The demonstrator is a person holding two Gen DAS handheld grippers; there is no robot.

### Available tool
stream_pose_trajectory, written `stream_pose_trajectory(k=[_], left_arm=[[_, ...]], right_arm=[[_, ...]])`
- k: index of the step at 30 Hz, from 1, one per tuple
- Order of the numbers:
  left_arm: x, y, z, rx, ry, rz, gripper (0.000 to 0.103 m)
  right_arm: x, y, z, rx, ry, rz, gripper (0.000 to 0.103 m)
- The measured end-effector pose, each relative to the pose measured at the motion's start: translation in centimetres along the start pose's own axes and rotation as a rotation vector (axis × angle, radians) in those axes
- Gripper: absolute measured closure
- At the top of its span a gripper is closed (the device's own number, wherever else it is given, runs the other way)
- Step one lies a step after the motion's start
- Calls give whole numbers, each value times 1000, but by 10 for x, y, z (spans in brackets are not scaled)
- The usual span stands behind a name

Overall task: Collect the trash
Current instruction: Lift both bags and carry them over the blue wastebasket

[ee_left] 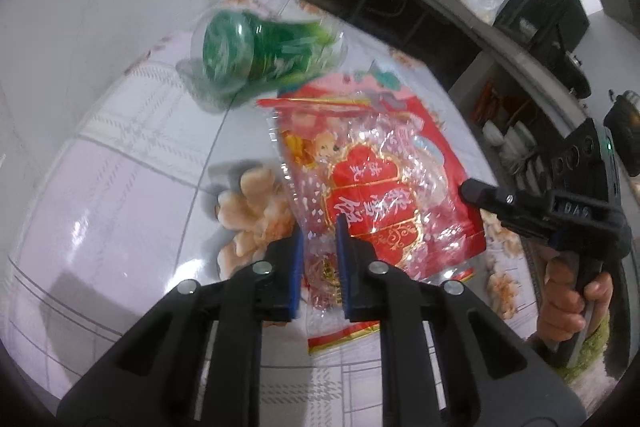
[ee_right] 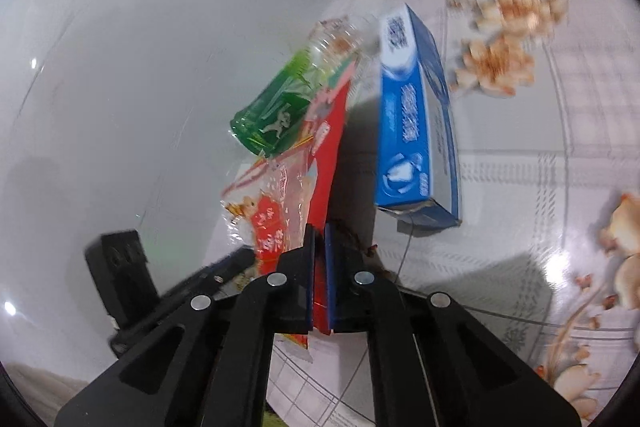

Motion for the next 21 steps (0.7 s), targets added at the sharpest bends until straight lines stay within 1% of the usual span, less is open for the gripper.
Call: stream_pose_trajectory(k=[4,7,13,16,19,21], left_arm=[[2,15,-10,37,6,33,96],[0,25,-16,60,11,55,101],[5,39,-21,92,12,78,102],[8,44,-23,105,17,101,102],[14,47,-22,116,7,113,102],[18,47,-23,115,-5,118,102]], right_arm=[[-18,17,0,67,67,56,100],[-21,36,-3,115,94,88,100],[-24,78,-8,214,109,108,101],[-21,95,-7,256,105,110,101],[-16,105,-6,275,101,122,101],[-16,109,-2,270,104,112,101]])
Point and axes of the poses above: each gripper's, at about its wrist camera, not at the fingertips, and y roughly against the way its jaws point, x to its right, z to its underside, the point moved 2 cm from there along -y, roughly the way its jaws point, and after that the axes turned 8 degrees about z, right-handed, at the moved point
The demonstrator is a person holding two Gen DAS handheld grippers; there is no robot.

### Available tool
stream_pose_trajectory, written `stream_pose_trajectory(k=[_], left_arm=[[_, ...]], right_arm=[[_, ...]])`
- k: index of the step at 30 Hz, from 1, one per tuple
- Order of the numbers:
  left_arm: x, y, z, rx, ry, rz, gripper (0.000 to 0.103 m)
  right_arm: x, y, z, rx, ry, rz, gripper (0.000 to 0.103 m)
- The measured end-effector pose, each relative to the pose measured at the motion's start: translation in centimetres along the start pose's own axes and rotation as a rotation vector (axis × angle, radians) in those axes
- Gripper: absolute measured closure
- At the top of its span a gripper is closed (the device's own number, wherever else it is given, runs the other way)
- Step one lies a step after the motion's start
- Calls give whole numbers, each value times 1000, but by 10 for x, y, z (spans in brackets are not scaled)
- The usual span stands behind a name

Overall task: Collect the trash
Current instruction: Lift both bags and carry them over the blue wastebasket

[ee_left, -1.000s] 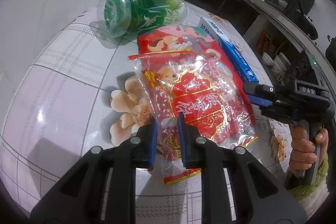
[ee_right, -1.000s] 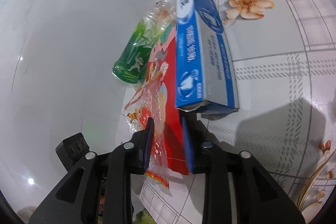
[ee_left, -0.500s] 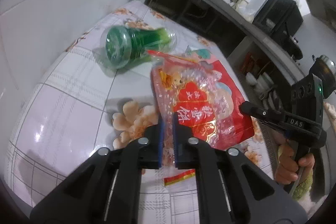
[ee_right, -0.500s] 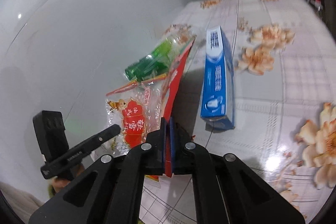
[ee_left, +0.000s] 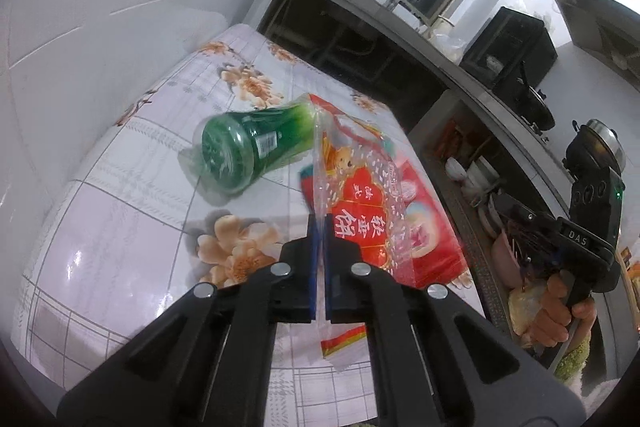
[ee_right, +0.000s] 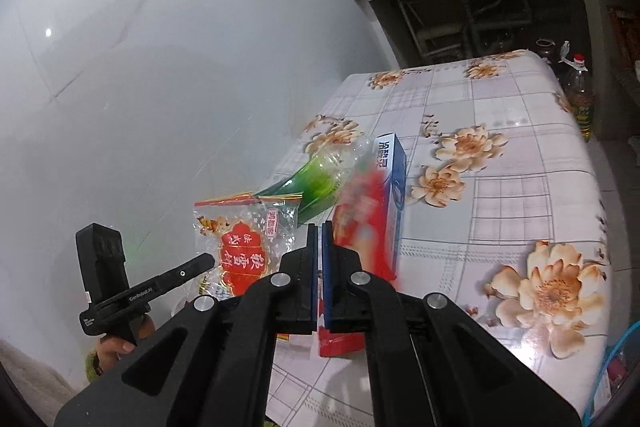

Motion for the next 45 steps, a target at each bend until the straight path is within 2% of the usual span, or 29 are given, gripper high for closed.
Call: stream_pose_trajectory(k=[4,8,9,10,12,14,16,20,24,26,28,29,31,34,39,45], left_arm=[[-1,-16,9,-43,1,-6,102],[-3,-40,20,-103,-34,-65,102],[-4,-44,23,-117,-41,-76,102],[-4,-47,23,-125,-44,-79,102],[-4,-54,27,-144,-50,-90,102],[-4,-58,29,-153,-60,-102,102],[-4,-61,30,-160,-64,-109,102],[-7,-64,30,-171,-56,-111,102],[-8,-68,33,-178,-55,-112,102],[-8,-68,33,-179,-53,-111,102],[-9,-68,32,-176,-50,-107,102],[-8,-67,33,-174,-49,-107,102],[-8,-65,31,-169,-42,-101,102],[-6,-60,29,-156,-37,-85,102],[0,-41,16,-109,-37,-61,103],[19,-12,-14,-46,-55,-19,103]], right_arm=[[4,2,9,-31,-7,-8,101],[30,-3,17,-84,-95,6,97],[36,-5,17,-92,-108,11,86],[40,-7,18,-103,-111,9,65],[52,-14,16,-115,-132,26,43],[59,-28,12,-156,-135,-4,39],[65,-41,9,-187,-143,-20,30],[73,-83,5,-304,-146,-73,30],[76,-115,6,-388,-145,-117,30],[71,-118,7,-401,-122,-125,34],[66,-118,8,-412,-105,-107,54],[65,-117,9,-416,-102,-92,60],[61,-114,12,-418,-89,-70,81],[49,-104,15,-398,-63,-65,95],[19,-79,11,-303,46,-28,99],[-8,-33,-5,-134,121,-1,100]])
Point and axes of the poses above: each gripper's, at about its wrist camera, not at the fingertips, and y roughly against the way its jaws point, x to its right, z to its underside, the point moved 2 cm from there along -y, roughly the way its jaws point, and after that the axes turned 8 degrees about z, right-handed, at the moved point
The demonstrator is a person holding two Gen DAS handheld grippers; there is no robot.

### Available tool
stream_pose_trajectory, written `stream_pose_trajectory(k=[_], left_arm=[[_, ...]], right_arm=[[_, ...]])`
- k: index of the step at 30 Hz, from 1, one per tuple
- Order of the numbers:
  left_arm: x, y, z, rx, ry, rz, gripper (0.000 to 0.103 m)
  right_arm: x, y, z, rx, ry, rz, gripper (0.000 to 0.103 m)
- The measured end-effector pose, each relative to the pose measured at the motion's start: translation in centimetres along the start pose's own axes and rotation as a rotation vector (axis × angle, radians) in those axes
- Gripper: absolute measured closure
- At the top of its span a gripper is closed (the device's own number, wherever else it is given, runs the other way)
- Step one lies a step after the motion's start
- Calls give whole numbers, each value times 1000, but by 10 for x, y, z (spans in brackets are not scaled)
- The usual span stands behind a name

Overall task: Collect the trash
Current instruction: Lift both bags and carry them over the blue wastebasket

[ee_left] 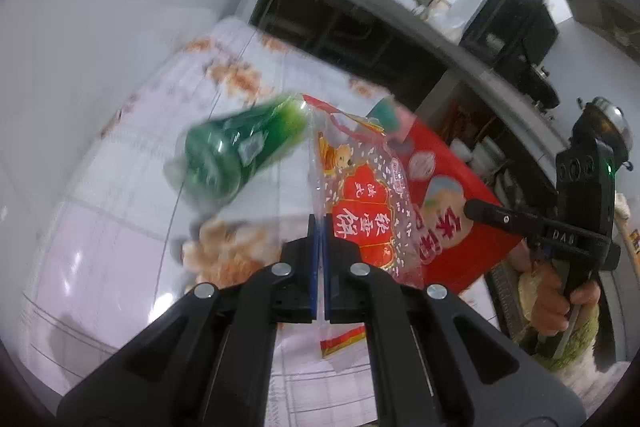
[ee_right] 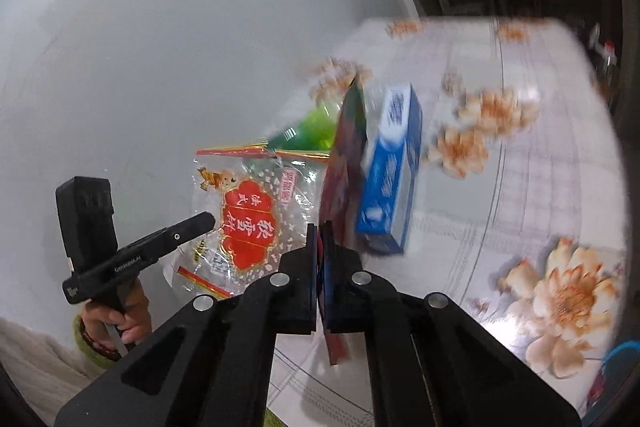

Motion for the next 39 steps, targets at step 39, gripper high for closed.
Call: stream_pose_trajectory(k=[39], left_arm=[[356,-250,72,-429,-421,454,103]], right_arm=[[271,232,179,314,-612,595,101]])
Point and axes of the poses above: each gripper's, at about its wrist camera, not at the fingertips, and y roughly against the way its jaws point, x to its right, z to its underside, the point moved 2 cm from there along -y, roughly the way its jaws point, and after that the axes turned 8 degrees about z, right-handed, at the moved point
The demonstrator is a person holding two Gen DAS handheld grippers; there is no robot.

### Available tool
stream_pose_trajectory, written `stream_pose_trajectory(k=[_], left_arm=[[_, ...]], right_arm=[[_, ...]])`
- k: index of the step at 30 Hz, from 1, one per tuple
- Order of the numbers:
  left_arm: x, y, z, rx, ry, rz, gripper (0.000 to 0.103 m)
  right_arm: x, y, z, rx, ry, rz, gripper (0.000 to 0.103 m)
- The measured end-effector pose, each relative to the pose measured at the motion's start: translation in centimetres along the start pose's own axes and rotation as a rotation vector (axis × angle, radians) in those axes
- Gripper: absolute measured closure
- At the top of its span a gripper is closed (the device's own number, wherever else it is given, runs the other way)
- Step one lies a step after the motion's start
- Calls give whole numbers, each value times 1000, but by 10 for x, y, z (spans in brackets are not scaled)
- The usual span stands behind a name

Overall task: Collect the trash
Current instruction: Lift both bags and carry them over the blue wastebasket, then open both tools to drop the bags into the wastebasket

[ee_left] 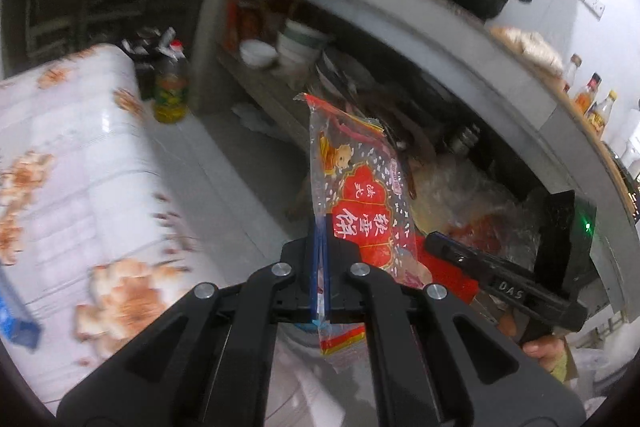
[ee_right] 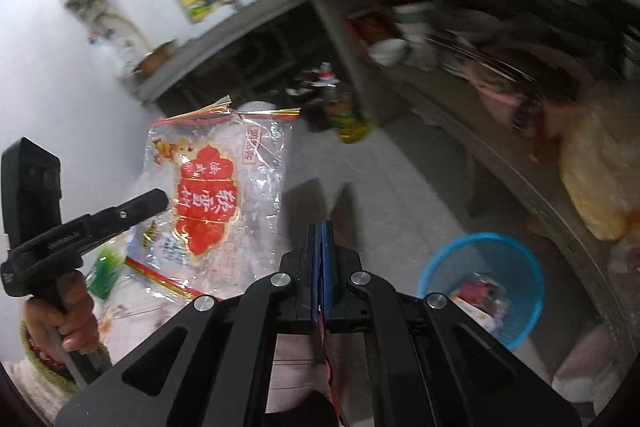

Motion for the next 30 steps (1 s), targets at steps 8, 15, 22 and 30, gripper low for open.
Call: stream_pose_trajectory(k=[8,15,22,30], left_arm=[[15,-114,0,-175,-5,1,103],[11,-208,16,-338,10,-73,103],[10,-293,51,-550,-32,-161,56],[13,-276,42,-505,-52,-157,50]], right_arm=[[73,-50,2,-62,-59,164,101],[129,-105,16,-119,-122,325,101],[183,-161,51,-202,-233,450,60],[199,-151,81,-193,-317,454,50]])
Point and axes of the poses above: each gripper's, at about its wrist camera, not at the fingertips, and y roughly against the way its jaws point, x to its right, z to its underside, the point moved 2 cm from there along -y, roughly the way its jaws point, and after that the axes turned 8 degrees about z, right-handed, at the moved point
